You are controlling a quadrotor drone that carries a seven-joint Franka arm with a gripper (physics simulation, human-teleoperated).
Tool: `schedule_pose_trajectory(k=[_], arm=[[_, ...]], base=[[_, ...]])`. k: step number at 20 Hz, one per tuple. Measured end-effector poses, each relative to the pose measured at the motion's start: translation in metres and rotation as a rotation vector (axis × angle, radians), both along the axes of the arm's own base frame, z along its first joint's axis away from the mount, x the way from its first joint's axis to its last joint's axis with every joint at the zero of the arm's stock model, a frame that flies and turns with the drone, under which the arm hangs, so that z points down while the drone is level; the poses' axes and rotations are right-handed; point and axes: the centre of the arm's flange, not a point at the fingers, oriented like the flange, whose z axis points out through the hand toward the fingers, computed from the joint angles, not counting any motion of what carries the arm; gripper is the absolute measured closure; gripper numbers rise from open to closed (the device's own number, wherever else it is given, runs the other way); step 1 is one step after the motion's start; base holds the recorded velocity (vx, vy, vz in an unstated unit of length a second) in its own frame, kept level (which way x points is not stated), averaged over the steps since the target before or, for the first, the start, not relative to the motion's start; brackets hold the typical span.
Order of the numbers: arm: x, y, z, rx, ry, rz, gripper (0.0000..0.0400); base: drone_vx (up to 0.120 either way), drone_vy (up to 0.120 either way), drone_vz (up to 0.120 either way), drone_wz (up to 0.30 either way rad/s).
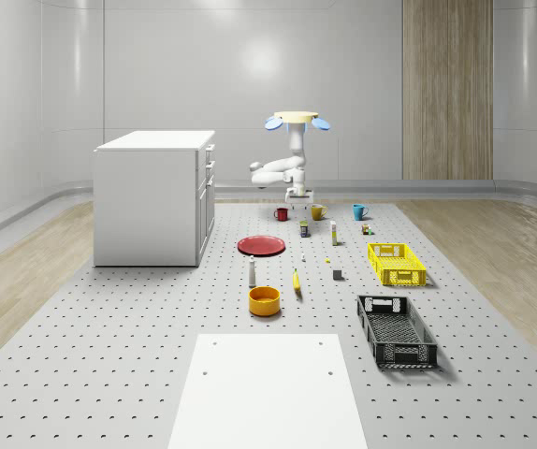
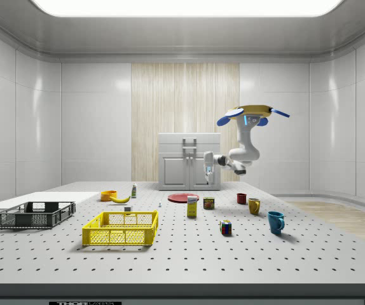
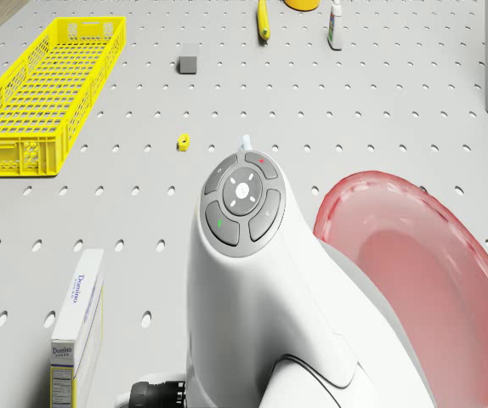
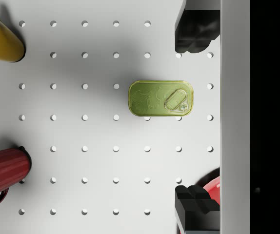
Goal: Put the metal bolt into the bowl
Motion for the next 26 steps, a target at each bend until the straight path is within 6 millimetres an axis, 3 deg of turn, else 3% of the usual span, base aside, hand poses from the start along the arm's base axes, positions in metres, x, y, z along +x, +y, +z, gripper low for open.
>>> schedule_pose_trajectory(k=[5,9,18,26], arm=[[0.0,0.0,0.0,0.0,0.0,0.0,0.0],[0.0,0.0,0.0,0.0,0.0,0.0,0.0],[0.0,0.0,0.0,0.0,0.0,0.0,0.0],[0.0,0.0001,0.0,0.0,0.0,0.0,0.0]], base=[[0.12,0.0,-0.104,0.0],[0.12,0.0,-0.01,0.0],[0.12,0.0,-0.12,0.0],[0.12,0.0,-0.07,0.0]])
